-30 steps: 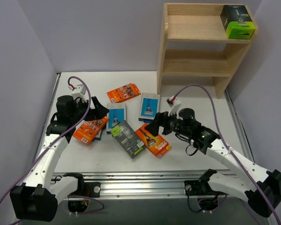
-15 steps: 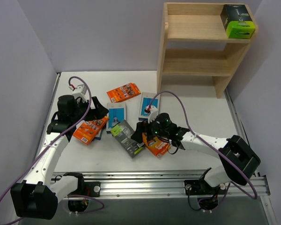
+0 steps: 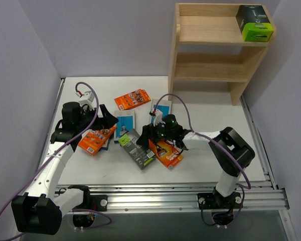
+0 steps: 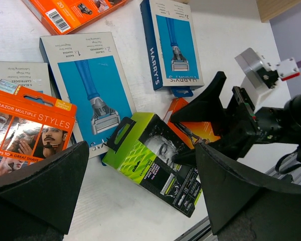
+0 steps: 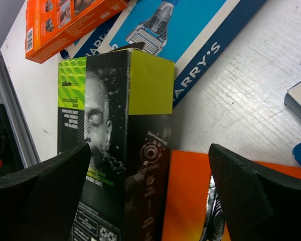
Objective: Place and organize the shaving razors onto the shelf
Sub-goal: Grab a shaving razor with the right arm
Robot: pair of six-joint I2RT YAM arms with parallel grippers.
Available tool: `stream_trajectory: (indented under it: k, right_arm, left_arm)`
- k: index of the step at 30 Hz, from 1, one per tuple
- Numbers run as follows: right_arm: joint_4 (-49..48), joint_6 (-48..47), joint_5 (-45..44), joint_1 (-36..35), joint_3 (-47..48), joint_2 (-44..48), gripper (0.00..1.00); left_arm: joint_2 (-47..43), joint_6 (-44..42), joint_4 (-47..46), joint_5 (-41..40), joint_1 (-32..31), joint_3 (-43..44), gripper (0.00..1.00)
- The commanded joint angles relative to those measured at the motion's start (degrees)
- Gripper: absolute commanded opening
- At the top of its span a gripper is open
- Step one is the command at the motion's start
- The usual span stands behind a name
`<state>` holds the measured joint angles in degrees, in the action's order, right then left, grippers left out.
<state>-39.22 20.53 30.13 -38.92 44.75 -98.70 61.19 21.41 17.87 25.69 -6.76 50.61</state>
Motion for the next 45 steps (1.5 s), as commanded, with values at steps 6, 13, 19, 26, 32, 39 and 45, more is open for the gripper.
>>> stream_trajectory:
  k: [6,13,19,26,32,39,45]
  right_arm:
    - [-9.64,0.56,14.25,3.14,3.67,-7.37,0.95]
    - [-13.42,2.84,22.42,3.14,5.61,-11.52,0.93]
    - [-11.93,2.84,25.15,3.50,6.84,-12.05,0.93]
    - [-9.46,2.23,26.47,3.85,7.28,-12.93,0.83]
    - [-10.17,3.37,27.00,3.76,7.19,-14.86,0.79]
    - [-9.56,4.42,27.79,3.59,7.19,-13.99,0.60]
    - [-0.78,1.62,28.05,3.41,10.88,-9.50,0.41]
  left_arm:
    - [0.33,-0.23,-2.49,2.87,0.08,2.48,0.96]
    - [1.13,-0.75,-1.78,2.26,0.00,2.83,0.96]
    - [1.04,-0.84,-1.78,1.99,0.08,2.74,0.96]
    - [1.30,-0.75,-1.78,2.52,0.00,2.83,0.96]
    - [1.56,-0.67,-2.05,2.61,0.00,2.65,0.96]
    - [1.92,-0.75,-1.87,2.61,-0.18,2.56,0.96]
    - [2.27,-0.84,-1.70,2.96,-0.27,2.74,0.96]
